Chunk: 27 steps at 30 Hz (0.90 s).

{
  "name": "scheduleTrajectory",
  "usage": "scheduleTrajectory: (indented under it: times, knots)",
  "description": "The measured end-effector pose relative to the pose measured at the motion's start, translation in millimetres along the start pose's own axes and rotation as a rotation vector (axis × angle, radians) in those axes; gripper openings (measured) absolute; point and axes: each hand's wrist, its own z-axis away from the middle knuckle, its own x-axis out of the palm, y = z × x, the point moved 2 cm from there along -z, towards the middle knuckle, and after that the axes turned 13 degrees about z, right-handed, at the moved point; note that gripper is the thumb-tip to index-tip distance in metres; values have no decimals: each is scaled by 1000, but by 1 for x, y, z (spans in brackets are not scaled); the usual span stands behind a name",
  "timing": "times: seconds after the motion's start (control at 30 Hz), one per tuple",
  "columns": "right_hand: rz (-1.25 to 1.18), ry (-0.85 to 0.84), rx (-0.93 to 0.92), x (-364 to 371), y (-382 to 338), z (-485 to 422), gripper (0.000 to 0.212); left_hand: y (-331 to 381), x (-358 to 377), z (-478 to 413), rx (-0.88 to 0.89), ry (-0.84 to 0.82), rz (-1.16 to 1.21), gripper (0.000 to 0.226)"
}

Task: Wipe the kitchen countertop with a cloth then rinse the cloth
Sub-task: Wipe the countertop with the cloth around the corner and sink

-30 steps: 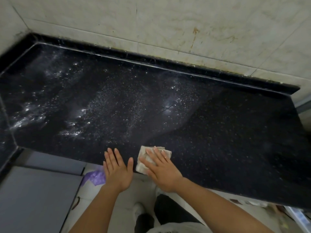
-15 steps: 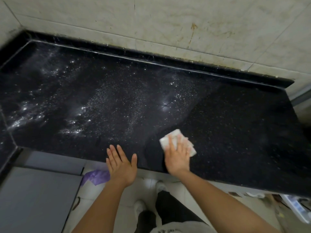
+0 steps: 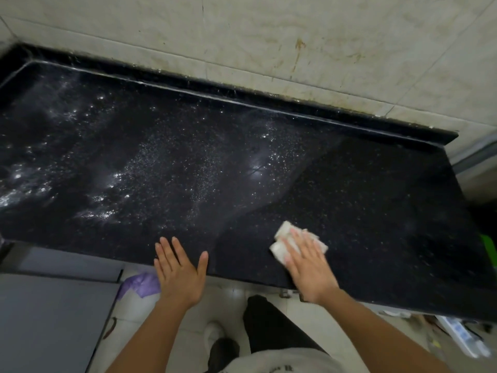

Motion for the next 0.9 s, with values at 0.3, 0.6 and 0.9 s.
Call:
scheduleTrajectory:
  times: [0.3, 0.6, 0.9]
  knots:
    - [-242, -7, 382, -38, 81, -126, 51, 10, 9, 1, -107, 98, -24, 84]
    - [-150, 134, -122, -38, -34, -132, 63, 21, 9, 1, -208, 83, -27, 82]
    - [100, 255, -455, -35, 44, -154, 54, 45, 15, -6, -378, 94, 58, 90]
